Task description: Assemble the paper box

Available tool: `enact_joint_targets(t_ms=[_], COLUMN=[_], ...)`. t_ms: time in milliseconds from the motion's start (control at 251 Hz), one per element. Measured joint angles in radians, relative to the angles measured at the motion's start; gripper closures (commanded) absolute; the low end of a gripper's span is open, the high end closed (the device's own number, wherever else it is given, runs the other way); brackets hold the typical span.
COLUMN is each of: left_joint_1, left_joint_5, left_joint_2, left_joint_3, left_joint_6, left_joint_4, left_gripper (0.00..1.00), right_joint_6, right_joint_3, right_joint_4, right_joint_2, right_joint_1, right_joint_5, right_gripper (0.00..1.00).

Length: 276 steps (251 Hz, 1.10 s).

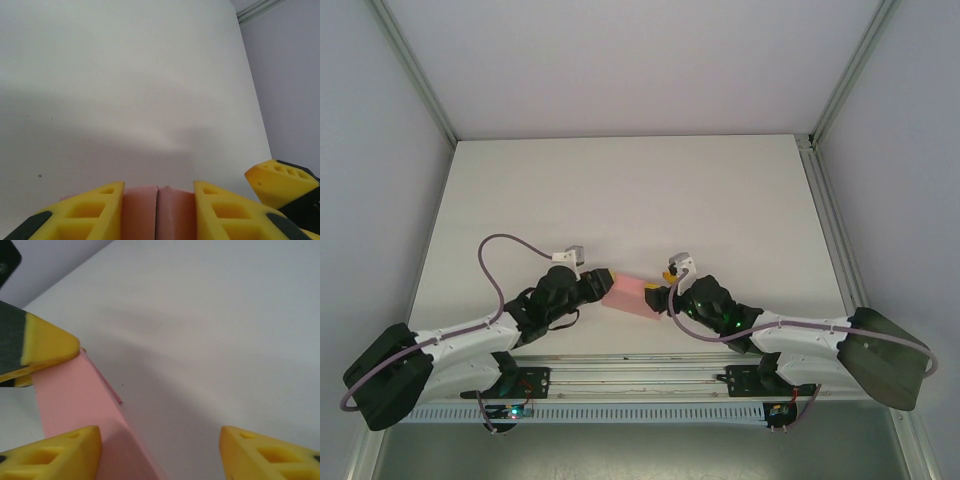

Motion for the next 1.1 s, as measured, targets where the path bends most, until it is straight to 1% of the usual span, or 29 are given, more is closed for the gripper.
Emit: enact_joint_targets(t_ms=[12,32,64,124,176,219,279,399,467,623,730,842,918,934,954,966,978,986,998,1034,1065,1085,1101], left_joint_1=[0.0,0.0,0.0,0.0,0.0,0.0,0.0,-0.001,-0.002,-0.003,-0.01,-0.023,-0.029,-0.031,-0.033,-0.034,-0.035,-0.036,-0.037,-0.04,-0.042,-0.042,-0.042], left_joint_5=[-0.001,-0.002,-0.004,-0.01,-0.021,-0.027,-0.035,-0.051,-0.06,-0.082,-0.092,-0.089,-0.08,-0.078,-0.077,-0.077,-0.077,-0.076,-0.076,-0.074,-0.068,-0.065,-0.061], left_joint_2=[0.004,0.008,0.015,0.03,0.042,0.052,0.059,0.059,0.054,-0.001,-0.072,-0.172,-0.239,-0.251,-0.268,-0.276,-0.284,-0.291,-0.298,-0.318,-0.332,-0.336,-0.34], left_joint_3=[0.0,0.001,0.001,0.001,0.0,-0.005,-0.018,-0.058,-0.072,-0.105,-0.126,-0.141,-0.145,-0.144,-0.144,-0.143,-0.142,-0.142,-0.14,-0.133,-0.125,-0.12,-0.115], left_joint_6=[0.004,0.009,0.02,0.042,0.058,0.072,0.083,0.097,0.103,0.106,0.105,0.106,0.109,0.109,0.109,0.109,0.109,0.109,0.111,0.116,0.121,0.122,0.128], left_joint_4=[0.005,0.01,0.018,0.038,0.056,0.079,0.113,0.189,0.208,0.203,0.156,0.071,0.002,-0.013,-0.033,-0.045,-0.056,-0.065,-0.077,-0.113,-0.146,-0.164,-0.18], left_gripper=[0.94,1.0,1.0,1.0,1.0,1.0,1.0,1.0,1.0,1.0,1.0,1.0,1.0,0.97,0.88,0.78,0.65,0.61,0.59,0.59,0.58,0.54,0.46], right_joint_6=[0.0,0.0,0.002,-0.001,-0.002,-0.004,-0.004,-0.006,-0.008,-0.008,-0.008,-0.016,-0.026,-0.027,-0.029,-0.029,-0.03,-0.031,-0.031,-0.031,-0.031,-0.03,-0.03], right_joint_3=[-0.002,-0.008,-0.015,-0.022,-0.028,-0.032,-0.035,-0.045,-0.05,-0.052,-0.057,-0.062,-0.059,-0.056,-0.051,-0.048,-0.045,-0.043,-0.04,-0.03,-0.019,-0.011,-0.006], right_joint_4=[0.01,0.034,0.069,0.124,0.171,0.208,0.248,0.325,0.372,0.475,0.531,0.547,0.518,0.504,0.488,0.478,0.467,0.46,0.449,0.41,0.37,0.342,0.323], right_joint_2=[0.004,0.013,0.027,0.055,0.078,0.098,0.122,0.165,0.192,0.262,0.294,0.296,0.275,0.267,0.258,0.252,0.246,0.242,0.237,0.219,0.204,0.194,0.186], right_joint_1=[-0.002,-0.003,-0.005,-0.005,-0.007,-0.011,-0.012,-0.012,-0.012,-0.011,-0.011,-0.009,-0.009,-0.009,-0.009,-0.009,-0.009,-0.009,-0.009,-0.009,-0.01,-0.011,-0.012], right_joint_5=[-0.003,-0.01,-0.018,-0.034,-0.037,-0.042,-0.041,-0.04,-0.04,-0.047,-0.06,-0.073,-0.083,-0.086,-0.087,-0.087,-0.089,-0.089,-0.089,-0.089,-0.08,-0.072,-0.066], right_gripper=[0.43,0.48,0.54,0.56,0.6,0.61,0.69,0.72,0.79,0.84,0.85,0.84,0.8,0.8,0.8,0.8,0.8,0.79,0.78,0.77,0.74,0.69,0.66])
